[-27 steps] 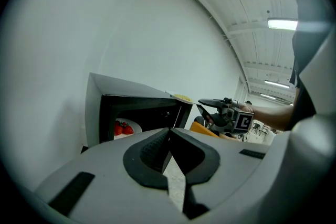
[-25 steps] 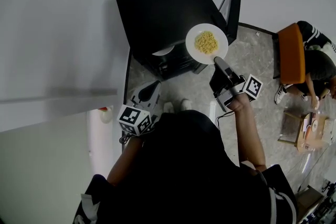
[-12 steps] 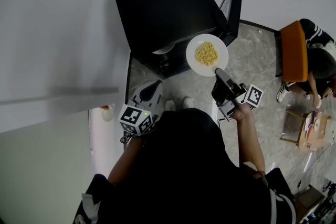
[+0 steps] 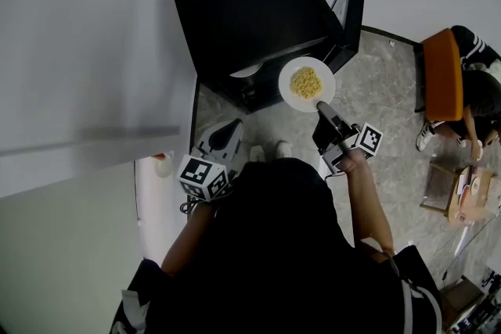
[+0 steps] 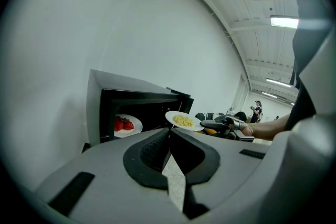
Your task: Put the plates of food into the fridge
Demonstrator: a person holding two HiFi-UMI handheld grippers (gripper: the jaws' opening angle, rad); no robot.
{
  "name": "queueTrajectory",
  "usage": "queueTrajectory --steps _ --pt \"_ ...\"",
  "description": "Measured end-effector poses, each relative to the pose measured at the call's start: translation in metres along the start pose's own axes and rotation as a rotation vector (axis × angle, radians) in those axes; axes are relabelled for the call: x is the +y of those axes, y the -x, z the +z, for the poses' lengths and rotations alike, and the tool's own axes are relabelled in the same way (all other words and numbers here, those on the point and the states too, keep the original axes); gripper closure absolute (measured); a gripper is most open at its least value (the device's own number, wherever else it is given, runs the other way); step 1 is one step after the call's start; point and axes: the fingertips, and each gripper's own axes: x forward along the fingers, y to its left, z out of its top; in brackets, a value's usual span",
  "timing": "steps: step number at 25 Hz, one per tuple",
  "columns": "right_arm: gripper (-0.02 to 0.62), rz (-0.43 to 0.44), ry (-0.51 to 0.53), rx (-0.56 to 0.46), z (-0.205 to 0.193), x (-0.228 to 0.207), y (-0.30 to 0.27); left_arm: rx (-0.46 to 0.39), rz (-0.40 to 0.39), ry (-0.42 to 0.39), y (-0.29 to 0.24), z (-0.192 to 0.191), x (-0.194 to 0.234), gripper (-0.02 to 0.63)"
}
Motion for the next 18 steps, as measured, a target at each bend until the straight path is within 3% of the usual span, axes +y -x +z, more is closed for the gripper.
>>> queueTrajectory --steps 8,18 --pt "0.541 -0.082 -0.004 0.010 0.001 -0.056 -0.002 -0.001 0.020 -0.001 0.010 -0.006 0.005 0.583" --pt "0.541 -0.072 -0.001 -0.034 0.025 -0.078 -0.032 0.012 0.039 0.009 0.015 -0.012 0.012 0.583"
